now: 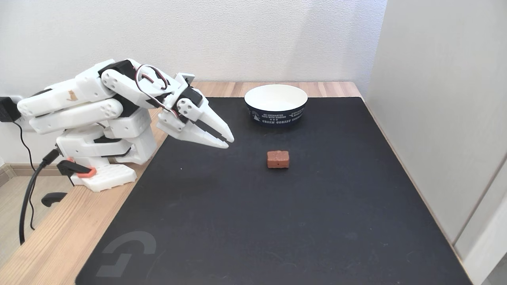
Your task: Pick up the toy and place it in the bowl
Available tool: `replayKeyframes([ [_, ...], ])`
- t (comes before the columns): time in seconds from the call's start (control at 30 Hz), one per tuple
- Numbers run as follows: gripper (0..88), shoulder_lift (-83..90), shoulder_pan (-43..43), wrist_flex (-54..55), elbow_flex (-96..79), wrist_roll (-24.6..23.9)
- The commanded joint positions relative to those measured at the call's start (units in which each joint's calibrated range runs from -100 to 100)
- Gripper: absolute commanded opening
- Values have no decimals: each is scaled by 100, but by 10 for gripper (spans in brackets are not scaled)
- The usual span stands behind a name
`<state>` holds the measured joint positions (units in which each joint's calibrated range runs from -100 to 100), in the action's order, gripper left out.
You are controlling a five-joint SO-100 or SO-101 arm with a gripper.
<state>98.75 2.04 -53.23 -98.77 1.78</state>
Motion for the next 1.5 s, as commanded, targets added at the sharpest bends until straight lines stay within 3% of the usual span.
replayKeyframes([
  [0.0,32,75,34,-28,-69,0],
  [1.2,39,75,34,-28,-69,-21],
  [1.23,53,75,18,-28,-69,-5],
  [1.3,200,75,-24,-45,-69,-16],
  [1.37,369,75,-32,-45,-69,-21],
  [1.4,497,75,-41,-45,-69,5],
  [1.47,526,75,-41,-45,-69,5],
])
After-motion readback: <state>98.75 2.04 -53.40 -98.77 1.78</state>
